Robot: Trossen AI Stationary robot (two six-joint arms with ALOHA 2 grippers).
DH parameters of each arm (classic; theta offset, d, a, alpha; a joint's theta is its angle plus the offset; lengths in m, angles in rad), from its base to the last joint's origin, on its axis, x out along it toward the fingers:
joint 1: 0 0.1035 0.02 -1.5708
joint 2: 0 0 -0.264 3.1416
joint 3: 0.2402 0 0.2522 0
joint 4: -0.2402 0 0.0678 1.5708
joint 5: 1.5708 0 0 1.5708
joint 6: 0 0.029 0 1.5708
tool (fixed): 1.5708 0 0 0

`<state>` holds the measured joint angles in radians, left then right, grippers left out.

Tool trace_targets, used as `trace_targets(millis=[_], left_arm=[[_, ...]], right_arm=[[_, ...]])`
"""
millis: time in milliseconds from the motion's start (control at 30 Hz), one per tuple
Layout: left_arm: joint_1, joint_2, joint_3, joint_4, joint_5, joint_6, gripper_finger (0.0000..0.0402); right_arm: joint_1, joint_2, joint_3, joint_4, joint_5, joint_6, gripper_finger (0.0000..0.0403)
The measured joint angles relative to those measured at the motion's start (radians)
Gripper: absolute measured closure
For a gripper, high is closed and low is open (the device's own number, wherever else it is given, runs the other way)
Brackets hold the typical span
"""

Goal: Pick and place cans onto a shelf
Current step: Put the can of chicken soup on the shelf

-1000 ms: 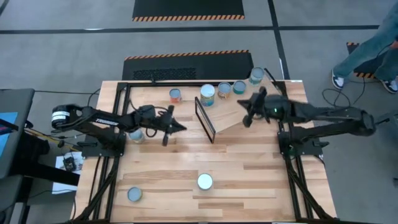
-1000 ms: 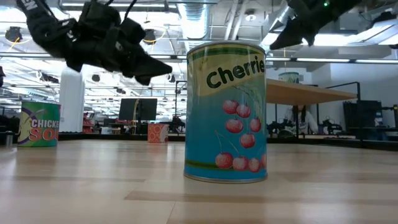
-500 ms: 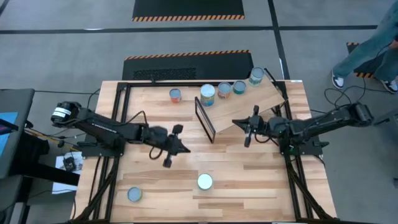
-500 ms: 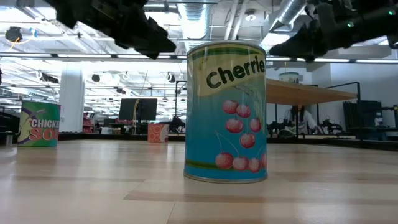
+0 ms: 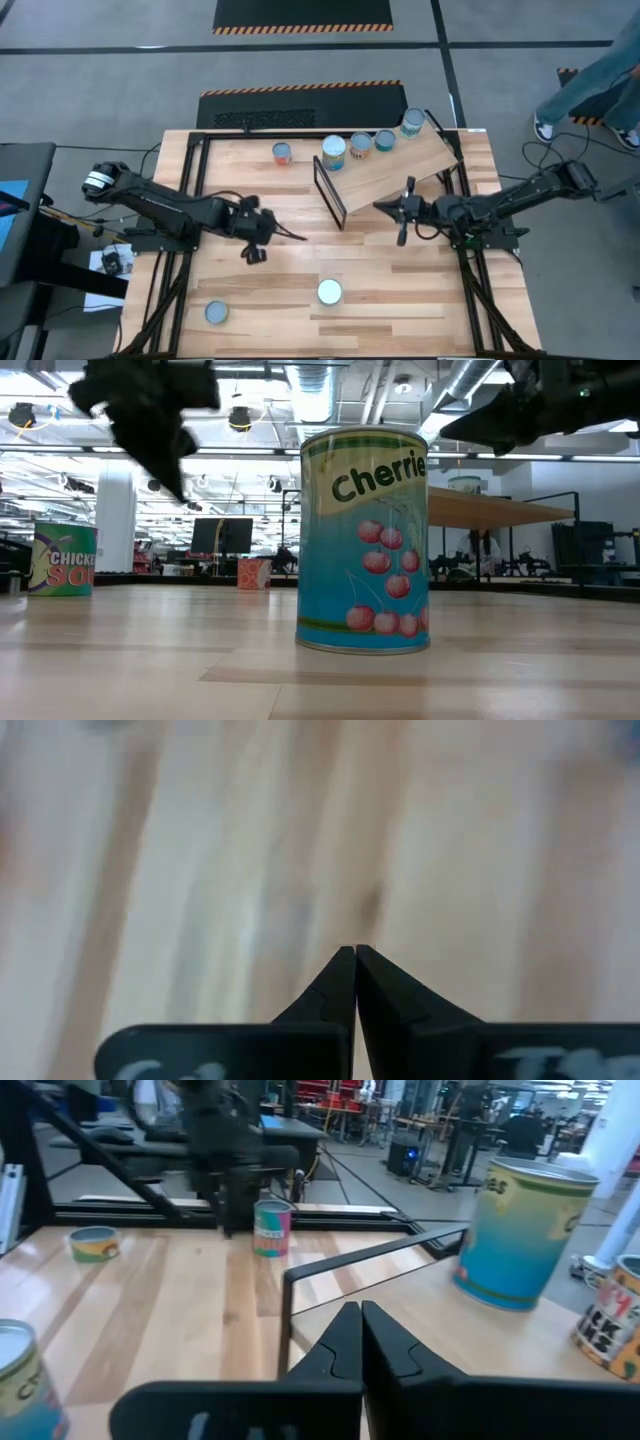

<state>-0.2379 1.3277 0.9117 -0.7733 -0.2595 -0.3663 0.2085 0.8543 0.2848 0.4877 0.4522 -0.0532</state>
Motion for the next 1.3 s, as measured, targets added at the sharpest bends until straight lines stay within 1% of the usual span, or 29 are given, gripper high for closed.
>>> trace_targets(millis=[100, 167, 333, 467, 600, 700, 767, 900, 1000, 1100, 1233, 1300], left_arm=[[0.034, -0.003, 0.014, -0.192, -0.028, -0.121, 0.0398], [0.059, -0.008, 0.015, -0.307, -0.018, -0.182, 0.039], [0.119, -0.007, 0.015, -0.514, -0.002, -0.303, 0.0347], [0.153, -0.007, 0.015, -0.551, 0.027, -0.324, 0.0298], [0.176, -0.007, 0.008, -0.543, 0.044, -0.306, 0.0257], [0.204, -0.007, -0.02, -0.546, 0.045, -0.316, 0.0241], [0.22, -0.006, -0.044, -0.549, 0.046, -0.332, 0.0238], [0.234, -0.006, -0.08, -0.53, 0.045, -0.335, 0.0247], [0.234, -0.006, -0.098, -0.518, 0.046, -0.311, 0.0268], [0.234, -0.006, -0.099, -0.514, 0.046, -0.277, 0.0307], [0.234, -0.007, -0.095, -0.494, 0.046, -0.18, 0.0379], [0.234, -0.006, -0.069, -0.462, 0.028, -0.147, 0.0392]], right_arm=[[0.019, 0.0, 0.0, 0.0, 0.0, 0.0, 0.0393], [0.029, 0.002, 0.0, 0.0, 0.0, 0.0, 0.0392], [0.031, 0.003, 0.0, -0.003, 0.0, 0.0, 0.0392], [0.031, 0.002, 0.0, -0.009, 0.0, 0.0, 0.0392], [0.031, 0.003, 0.0, -0.016, 0.0, 0.0, 0.0392], [0.031, 0.003, 0.0, -0.016, 0.0, 0.0, 0.0392], [0.031, 0.003, 0.0, -0.02, 0.0, 0.0, 0.0392], [0.031, 0.003, 0.001, -0.04, 0.001, 0.0, 0.0392], [0.031, 0.003, 0.001, -0.04, 0.002, 0.0, 0.0392], [0.031, 0.003, 0.001, -0.04, 0.002, 0.0, 0.0392], [0.031, 0.003, 0.001, -0.04, 0.002, 0.0, 0.0392], [0.031, 0.003, 0.001, -0.04, 0.002, 0.0, 0.0392]])
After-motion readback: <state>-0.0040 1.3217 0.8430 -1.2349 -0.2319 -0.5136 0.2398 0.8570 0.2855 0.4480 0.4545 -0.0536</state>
